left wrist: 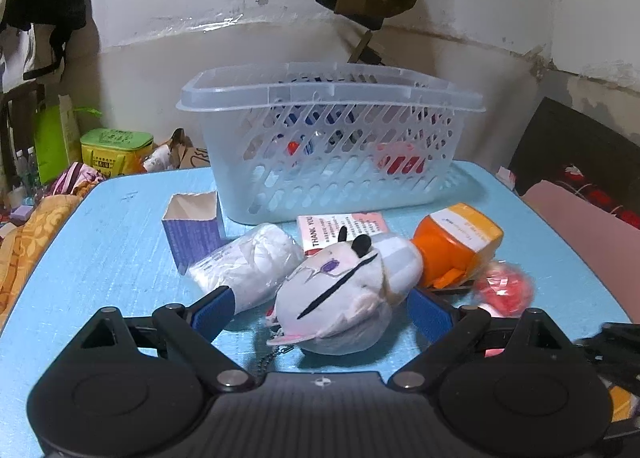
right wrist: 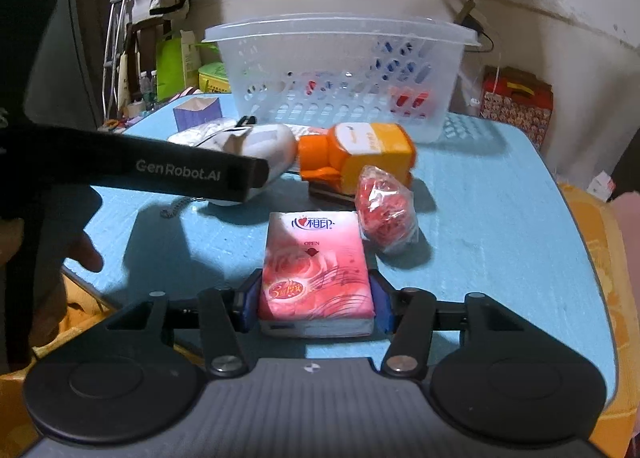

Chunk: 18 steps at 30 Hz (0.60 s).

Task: Organize objects
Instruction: 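Grasp the pink tissue pack with the right gripper while the left grasps the white plush toy, then carry the tissue pack and plush toy over the basket and open both grippers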

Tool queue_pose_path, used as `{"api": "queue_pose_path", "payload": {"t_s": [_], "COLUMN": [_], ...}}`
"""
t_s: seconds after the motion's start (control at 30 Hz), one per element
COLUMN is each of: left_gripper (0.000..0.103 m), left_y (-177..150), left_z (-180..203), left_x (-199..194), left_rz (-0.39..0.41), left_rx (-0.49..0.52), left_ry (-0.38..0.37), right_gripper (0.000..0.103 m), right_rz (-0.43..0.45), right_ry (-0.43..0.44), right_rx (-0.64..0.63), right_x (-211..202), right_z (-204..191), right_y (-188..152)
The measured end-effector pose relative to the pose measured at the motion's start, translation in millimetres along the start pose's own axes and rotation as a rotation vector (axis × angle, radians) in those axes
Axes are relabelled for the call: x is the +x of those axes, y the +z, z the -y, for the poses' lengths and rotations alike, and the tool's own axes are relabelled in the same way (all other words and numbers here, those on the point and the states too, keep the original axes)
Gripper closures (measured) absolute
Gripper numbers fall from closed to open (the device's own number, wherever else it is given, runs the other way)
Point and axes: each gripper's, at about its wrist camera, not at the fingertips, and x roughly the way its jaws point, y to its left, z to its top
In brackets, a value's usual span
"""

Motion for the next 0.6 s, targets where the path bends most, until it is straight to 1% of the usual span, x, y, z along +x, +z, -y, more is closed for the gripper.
{"api": "queue_pose_path", "payload": {"t_s": [0.1,0.17,0.2,0.23,0.27,0.3,0.33,0.4,0.47,0.53,0.6], "left_gripper": [0.008,0.016,0.018,0.022,0.031,0.035,0.037,0.037,0.038,0.038,0.038], "left_y": [-2,-3,-4,-6,-8,-10,-12,-13,-12,-10,-9], "left_z": [1,6,9,12,15,17,18,16,13,9,6], "left_x": [6,10,12,15,17,19,17,10,-1,-10,-16], "left_rz": [-0.002,-0.003,-0.009,-0.017,-0.025,-0.032,-0.025,0.000,0.035,0.053,0.061], "left_rx": [0.013,0.034,0.052,0.071,0.092,0.111,0.123,0.121,0.113,0.099,0.088], "left_ry": [0.010,0.017,0.023,0.029,0.034,0.042,0.053,0.048,0.045,0.036,0.029], "right_gripper": [0.046,0.046,0.046,0.046,0.046,0.046,0.046,0.045,0.041,0.033,0.031], "right_rz": [-0.003,-0.002,-0.002,-0.002,-0.002,-0.002,-0.002,-0.004,-0.007,-0.010,-0.012], "right_ry": [0.022,0.038,0.037,0.035,0.032,0.030,0.029,0.029,0.033,0.046,0.048], "right_rx": [0.047,0.072,0.073,0.069,0.062,0.055,0.048,0.033,0.028,0.034,0.033], "right_x": [-4,-6,-6,-5,-5,-5,-4,-4,-3,-2,-1], "right_z": [11,17,17,16,15,13,12,10,7,7,6], "right_y": [-2,-2,-3,-2,-2,-2,-2,-2,-3,-2,-2]}}
